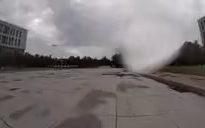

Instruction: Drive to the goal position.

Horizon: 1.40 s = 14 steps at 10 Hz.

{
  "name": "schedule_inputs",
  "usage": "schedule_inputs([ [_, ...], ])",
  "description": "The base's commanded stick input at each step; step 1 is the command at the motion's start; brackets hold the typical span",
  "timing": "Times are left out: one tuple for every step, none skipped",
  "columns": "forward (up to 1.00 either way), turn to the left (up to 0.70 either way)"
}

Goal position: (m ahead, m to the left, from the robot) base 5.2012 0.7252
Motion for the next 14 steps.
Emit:
schedule_inputs([
  [0.70,0.00],
  [0.70,0.00],
  [0.70,0.00],
  [0.70,0.00],
  [0.70,0.00],
  [0.70,0.00],
  [0.70,0.00],
  [0.70,0.00],
  [0.70,0.00],
  [0.70,0.00],
  [0.70,0.00],
  [0.70,0.00],
  [0.70,0.00],
  [0.70,0.00],
])
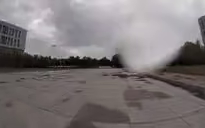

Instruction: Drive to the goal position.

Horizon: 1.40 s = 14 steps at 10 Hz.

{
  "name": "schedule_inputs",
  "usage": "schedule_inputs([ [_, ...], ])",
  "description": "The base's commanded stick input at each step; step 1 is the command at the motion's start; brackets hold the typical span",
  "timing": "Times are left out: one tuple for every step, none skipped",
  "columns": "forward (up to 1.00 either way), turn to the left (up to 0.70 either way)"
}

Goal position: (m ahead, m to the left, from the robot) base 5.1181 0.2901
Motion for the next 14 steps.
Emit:
schedule_inputs([
  [0.70,0.00],
  [0.70,0.00],
  [0.70,0.00],
  [0.70,0.00],
  [0.70,0.00],
  [0.70,0.00],
  [0.70,0.00],
  [0.70,0.00],
  [0.70,0.00],
  [0.70,0.00],
  [0.70,0.00],
  [0.70,0.00],
  [0.70,0.00],
  [0.70,0.00],
])
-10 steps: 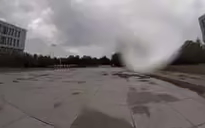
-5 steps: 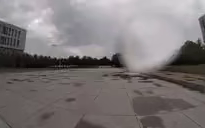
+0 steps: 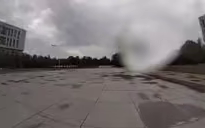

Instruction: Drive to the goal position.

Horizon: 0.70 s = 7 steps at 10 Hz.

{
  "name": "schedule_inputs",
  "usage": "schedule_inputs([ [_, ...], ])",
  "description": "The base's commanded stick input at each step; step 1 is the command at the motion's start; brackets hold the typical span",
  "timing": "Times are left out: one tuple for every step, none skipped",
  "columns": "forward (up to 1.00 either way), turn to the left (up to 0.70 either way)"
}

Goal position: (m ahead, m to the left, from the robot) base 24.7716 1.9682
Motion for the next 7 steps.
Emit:
schedule_inputs([
  [0.70,0.00],
  [0.70,0.00],
  [0.70,0.00],
  [0.70,0.00],
  [0.70,0.00],
  [0.70,0.00],
  [0.70,0.00],
])
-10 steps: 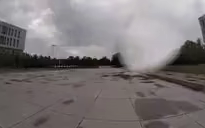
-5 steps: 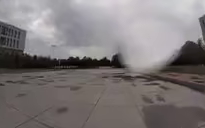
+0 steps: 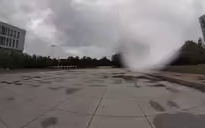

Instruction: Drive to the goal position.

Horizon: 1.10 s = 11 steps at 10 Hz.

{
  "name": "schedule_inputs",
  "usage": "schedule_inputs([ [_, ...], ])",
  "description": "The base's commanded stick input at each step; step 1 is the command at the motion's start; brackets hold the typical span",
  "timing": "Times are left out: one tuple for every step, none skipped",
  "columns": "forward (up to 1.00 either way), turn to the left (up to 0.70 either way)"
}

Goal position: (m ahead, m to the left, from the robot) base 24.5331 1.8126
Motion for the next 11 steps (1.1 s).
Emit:
schedule_inputs([
  [0.70,0.00],
  [0.70,0.00],
  [0.70,0.00],
  [0.70,0.00],
  [0.70,0.00],
  [0.70,0.00],
  [0.70,0.00],
  [0.70,0.00],
  [0.70,0.00],
  [0.70,0.00],
  [0.70,0.00],
])
